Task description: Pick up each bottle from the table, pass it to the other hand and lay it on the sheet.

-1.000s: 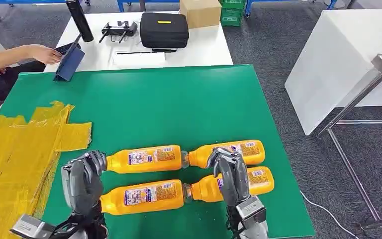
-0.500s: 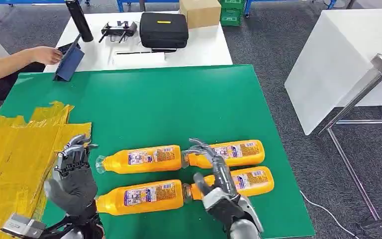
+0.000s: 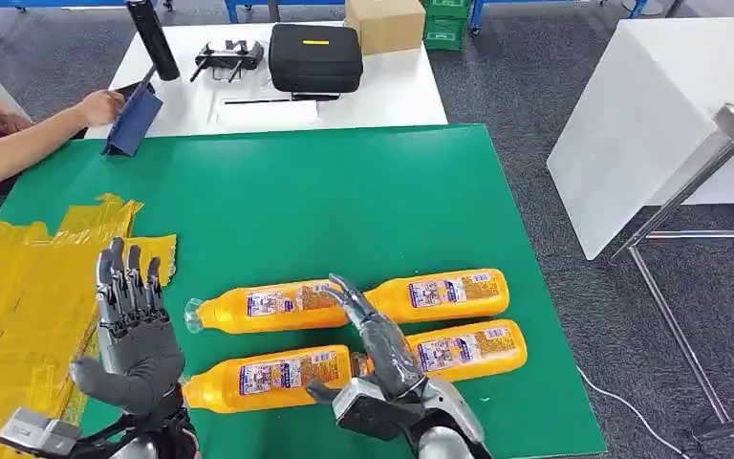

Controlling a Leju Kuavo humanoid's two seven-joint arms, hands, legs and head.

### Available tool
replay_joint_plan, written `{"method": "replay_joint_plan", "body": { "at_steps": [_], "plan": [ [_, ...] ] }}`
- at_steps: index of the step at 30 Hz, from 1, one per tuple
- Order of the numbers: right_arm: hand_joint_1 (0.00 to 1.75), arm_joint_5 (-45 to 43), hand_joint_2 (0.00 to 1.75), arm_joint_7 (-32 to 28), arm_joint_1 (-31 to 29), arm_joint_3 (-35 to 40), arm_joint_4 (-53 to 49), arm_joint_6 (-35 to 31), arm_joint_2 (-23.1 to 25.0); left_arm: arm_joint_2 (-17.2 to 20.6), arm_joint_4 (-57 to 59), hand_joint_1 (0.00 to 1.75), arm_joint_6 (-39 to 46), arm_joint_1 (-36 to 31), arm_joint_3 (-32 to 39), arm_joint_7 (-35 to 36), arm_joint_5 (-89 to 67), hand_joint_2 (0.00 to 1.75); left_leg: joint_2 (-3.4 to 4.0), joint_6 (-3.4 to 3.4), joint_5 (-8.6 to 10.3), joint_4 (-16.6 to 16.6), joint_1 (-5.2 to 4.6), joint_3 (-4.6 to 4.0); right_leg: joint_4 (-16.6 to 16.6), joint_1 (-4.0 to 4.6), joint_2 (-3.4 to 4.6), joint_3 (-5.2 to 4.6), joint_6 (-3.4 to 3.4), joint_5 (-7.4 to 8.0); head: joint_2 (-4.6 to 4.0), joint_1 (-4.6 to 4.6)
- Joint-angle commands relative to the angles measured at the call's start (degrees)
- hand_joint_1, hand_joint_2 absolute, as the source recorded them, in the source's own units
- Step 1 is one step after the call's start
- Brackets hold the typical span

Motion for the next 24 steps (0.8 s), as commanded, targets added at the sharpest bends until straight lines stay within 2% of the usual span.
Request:
{"method": "replay_joint_plan", "body": {
  "at_steps": [1,6,17,24],
  "plan": [
    [0.0,1.74,1.75,2.47,-8.57,12.52,10.63,2.29,-2.07,-0.48,3.76,0.0,-0.35,-2.0,1.51,-1.93,0.99,0.0,0.27,-0.15,-0.1,-0.01,0.06,0.28,-0.06,0.07,0.18,0.26,-0.07,-0.02,0.0,0.0],
    [0.0,2.88,1.75,4.92,-13.49,17.96,15.08,4.41,-2.22,-0.59,4.28,0.0,-1.0,-2.51,2.01,-1.93,1.67,0.0,0.33,-0.14,-0.1,-0.01,0.05,0.29,-0.06,0.06,0.23,0.25,-0.06,-0.01,0.0,-0.02],
    [0.0,1.58,1.75,7.17,-17.03,22.26,20.04,6.42,-2.23,-0.45,5.34,0.0,-1.92,-3.77,1.89,-1.93,2.19,0.0,0.14,-0.12,-0.06,-0.01,0.03,0.27,-0.05,0.04,0.05,0.27,-0.04,-0.05,0.0,0.0],
    [0.0,5.27,1.75,10.83,-19.46,26.0,22.88,6.0,-2.05,-0.58,5.24,0.0,-2.14,-3.37,2.52,-1.93,2.31,0.0,0.1,-0.06,0.0,-0.04,-0.01,0.15,-0.03,0.0,0.05,0.13,-0.02,0.0,0.0,-0.02]
  ]
}}
